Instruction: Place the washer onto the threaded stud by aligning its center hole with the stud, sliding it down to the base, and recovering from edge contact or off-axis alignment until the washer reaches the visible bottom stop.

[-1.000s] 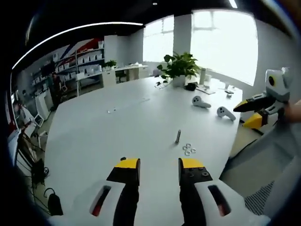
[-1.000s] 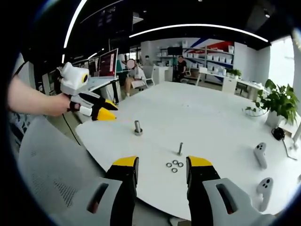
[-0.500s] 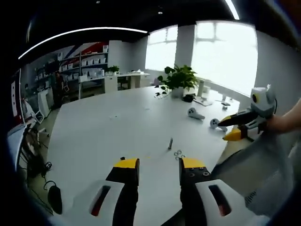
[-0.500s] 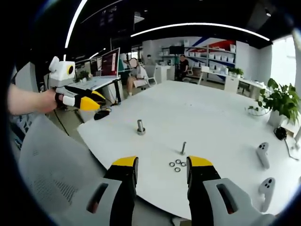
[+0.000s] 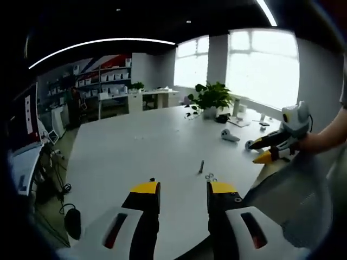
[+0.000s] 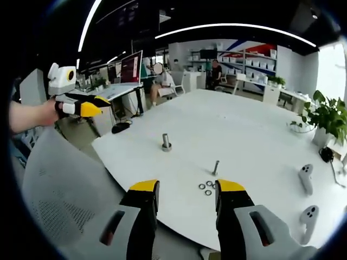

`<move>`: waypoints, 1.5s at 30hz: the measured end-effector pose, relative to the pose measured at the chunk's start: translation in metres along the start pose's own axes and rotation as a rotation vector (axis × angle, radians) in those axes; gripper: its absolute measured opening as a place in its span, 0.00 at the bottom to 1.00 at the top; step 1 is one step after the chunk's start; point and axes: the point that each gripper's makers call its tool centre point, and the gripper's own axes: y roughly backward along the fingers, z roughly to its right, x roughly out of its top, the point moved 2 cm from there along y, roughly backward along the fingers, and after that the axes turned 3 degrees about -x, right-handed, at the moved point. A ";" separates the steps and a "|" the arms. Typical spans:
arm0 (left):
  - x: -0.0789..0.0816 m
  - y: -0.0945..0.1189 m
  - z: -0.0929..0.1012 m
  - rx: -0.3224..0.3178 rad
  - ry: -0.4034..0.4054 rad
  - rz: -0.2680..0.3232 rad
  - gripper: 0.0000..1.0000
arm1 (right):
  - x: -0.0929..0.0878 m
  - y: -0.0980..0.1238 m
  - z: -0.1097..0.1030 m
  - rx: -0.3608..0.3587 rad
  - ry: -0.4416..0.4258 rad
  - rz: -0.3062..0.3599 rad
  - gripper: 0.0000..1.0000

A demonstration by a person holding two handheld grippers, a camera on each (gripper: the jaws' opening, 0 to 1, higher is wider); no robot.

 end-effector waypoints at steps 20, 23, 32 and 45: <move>-0.022 0.010 0.013 -0.023 -0.046 -0.040 0.32 | 0.000 0.001 0.002 -0.005 -0.005 0.004 0.43; -0.022 0.008 0.017 -0.039 -0.065 -0.040 0.32 | -0.001 0.000 0.002 -0.003 -0.005 0.001 0.43; -0.028 0.005 0.020 -0.039 -0.103 -0.066 0.31 | -0.001 0.001 0.004 -0.011 -0.032 0.006 0.43; -0.030 0.007 0.012 -0.007 -0.071 -0.065 0.34 | -0.004 0.000 0.004 -0.021 -0.019 -0.030 0.45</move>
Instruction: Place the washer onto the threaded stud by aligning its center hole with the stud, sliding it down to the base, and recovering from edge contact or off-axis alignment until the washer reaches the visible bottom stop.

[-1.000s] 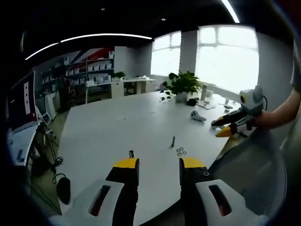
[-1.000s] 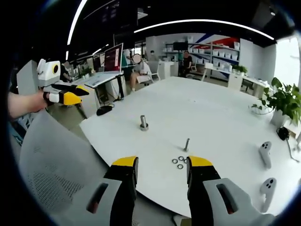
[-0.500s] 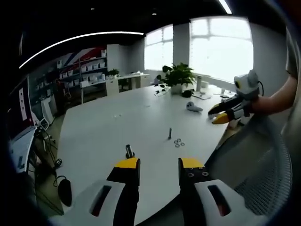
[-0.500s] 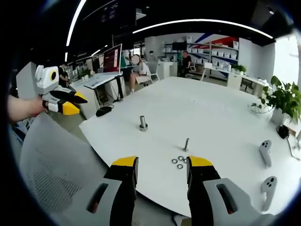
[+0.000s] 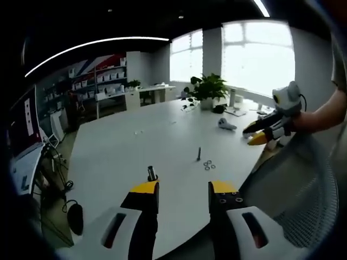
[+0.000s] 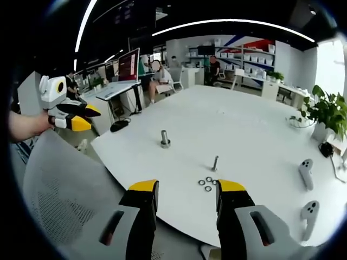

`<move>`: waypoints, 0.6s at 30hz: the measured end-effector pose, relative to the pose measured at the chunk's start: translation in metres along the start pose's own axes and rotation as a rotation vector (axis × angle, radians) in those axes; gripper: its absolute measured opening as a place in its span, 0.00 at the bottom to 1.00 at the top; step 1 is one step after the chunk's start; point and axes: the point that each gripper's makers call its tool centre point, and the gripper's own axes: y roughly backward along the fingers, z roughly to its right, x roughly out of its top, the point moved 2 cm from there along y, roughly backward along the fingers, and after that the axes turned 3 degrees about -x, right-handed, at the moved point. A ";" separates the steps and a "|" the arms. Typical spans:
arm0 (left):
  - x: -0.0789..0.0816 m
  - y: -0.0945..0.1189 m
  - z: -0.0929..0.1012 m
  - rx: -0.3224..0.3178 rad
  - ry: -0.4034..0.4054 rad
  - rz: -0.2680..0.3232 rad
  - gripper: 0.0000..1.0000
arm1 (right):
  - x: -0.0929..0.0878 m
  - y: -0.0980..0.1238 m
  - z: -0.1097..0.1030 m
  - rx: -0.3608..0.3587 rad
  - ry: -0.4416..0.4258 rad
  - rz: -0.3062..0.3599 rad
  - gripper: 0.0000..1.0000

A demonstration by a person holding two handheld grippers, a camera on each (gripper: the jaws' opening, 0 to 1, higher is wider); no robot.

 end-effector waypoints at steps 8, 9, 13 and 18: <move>-0.001 -0.002 0.006 -0.042 -0.002 -0.004 0.34 | 0.000 -0.001 0.009 -0.006 -0.054 -0.036 0.44; -0.002 -0.002 0.007 -0.045 -0.002 -0.005 0.34 | -0.001 -0.001 0.010 -0.005 -0.050 -0.048 0.44; -0.003 -0.003 0.007 -0.050 -0.010 -0.020 0.33 | -0.002 -0.001 0.019 -0.020 -0.085 -0.068 0.44; -0.005 -0.004 0.010 -0.059 -0.029 -0.033 0.33 | 0.002 -0.019 0.027 -0.034 -0.046 -0.100 0.44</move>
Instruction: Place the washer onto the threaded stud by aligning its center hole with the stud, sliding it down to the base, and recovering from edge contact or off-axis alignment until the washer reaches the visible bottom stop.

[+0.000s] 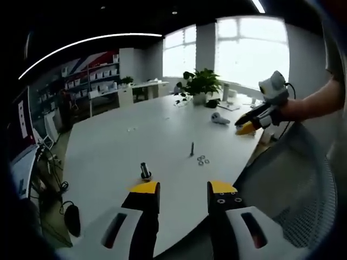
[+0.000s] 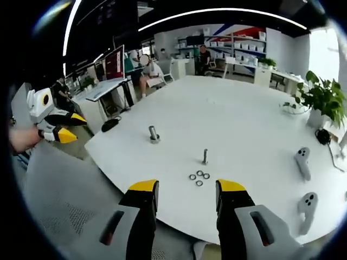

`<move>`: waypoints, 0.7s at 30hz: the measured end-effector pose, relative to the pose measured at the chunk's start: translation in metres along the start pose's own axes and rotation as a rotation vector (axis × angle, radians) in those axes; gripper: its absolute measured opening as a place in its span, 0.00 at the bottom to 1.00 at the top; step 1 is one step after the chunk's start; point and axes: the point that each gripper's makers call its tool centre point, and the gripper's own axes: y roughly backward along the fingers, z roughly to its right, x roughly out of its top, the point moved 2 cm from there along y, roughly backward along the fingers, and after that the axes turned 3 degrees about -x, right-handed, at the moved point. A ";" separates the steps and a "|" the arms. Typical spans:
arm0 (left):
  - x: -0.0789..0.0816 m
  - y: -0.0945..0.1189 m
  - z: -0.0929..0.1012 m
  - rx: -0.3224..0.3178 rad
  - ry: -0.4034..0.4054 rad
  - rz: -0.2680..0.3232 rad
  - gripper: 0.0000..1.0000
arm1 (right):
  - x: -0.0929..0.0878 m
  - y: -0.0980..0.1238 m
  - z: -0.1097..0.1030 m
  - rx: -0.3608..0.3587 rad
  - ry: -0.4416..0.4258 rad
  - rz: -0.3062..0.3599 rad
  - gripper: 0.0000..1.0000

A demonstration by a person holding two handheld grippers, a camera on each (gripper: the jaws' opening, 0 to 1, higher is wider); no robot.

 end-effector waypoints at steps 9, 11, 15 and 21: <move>-0.001 -0.001 0.003 -0.017 -0.005 -0.006 0.33 | -0.011 -0.045 0.006 0.018 0.062 -0.121 0.42; -0.002 -0.001 0.004 -0.021 -0.008 -0.011 0.33 | -0.016 -0.052 0.008 0.019 0.071 -0.148 0.41; -0.001 0.000 0.007 -0.034 -0.012 0.000 0.33 | -0.028 -0.067 0.008 0.038 0.116 -0.183 0.37; -0.002 -0.001 0.011 -0.054 -0.013 -0.005 0.33 | -0.062 -0.084 0.014 0.064 0.140 -0.292 0.36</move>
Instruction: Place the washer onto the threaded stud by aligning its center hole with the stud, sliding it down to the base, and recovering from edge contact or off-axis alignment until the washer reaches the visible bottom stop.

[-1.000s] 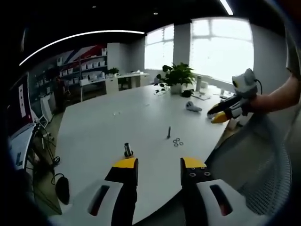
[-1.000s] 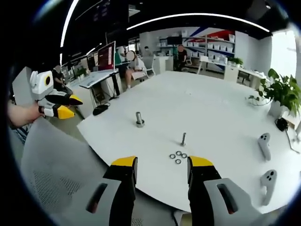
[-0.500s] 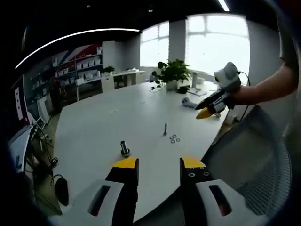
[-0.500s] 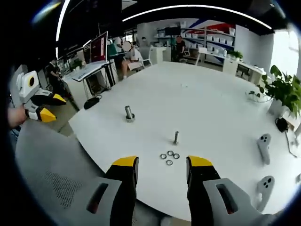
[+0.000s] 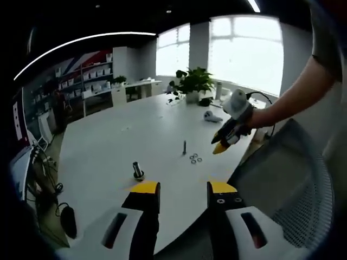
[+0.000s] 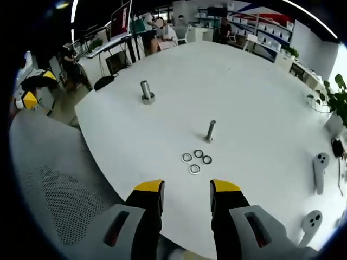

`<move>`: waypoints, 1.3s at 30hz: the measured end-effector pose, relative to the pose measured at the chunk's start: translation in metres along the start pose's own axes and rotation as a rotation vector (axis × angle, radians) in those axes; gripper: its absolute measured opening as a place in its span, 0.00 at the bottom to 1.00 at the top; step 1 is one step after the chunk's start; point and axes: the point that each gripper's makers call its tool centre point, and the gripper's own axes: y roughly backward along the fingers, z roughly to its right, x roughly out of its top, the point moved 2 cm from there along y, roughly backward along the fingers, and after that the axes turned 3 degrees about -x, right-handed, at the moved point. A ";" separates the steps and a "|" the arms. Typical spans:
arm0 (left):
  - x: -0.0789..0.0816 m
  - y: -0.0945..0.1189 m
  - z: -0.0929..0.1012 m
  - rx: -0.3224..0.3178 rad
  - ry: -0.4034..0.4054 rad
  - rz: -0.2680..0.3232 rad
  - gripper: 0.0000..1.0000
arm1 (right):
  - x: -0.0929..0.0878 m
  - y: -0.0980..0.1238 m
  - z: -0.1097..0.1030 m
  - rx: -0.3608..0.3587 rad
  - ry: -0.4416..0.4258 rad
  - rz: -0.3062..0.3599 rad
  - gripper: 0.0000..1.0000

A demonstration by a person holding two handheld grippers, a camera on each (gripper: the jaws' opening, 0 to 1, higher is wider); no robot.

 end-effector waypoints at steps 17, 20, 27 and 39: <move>-0.006 -0.001 -0.005 0.037 -0.016 -0.032 0.32 | -0.001 -0.040 0.004 0.016 0.021 -0.065 0.32; -0.007 -0.001 -0.005 0.044 -0.033 -0.043 0.32 | 0.002 -0.045 0.004 0.026 0.056 -0.068 0.31; -0.006 0.001 -0.009 0.067 -0.031 -0.038 0.32 | 0.009 -0.057 0.007 0.042 0.060 -0.096 0.26; -0.006 0.002 -0.012 0.081 -0.029 -0.035 0.33 | 0.000 -0.063 0.008 0.061 0.049 -0.125 0.23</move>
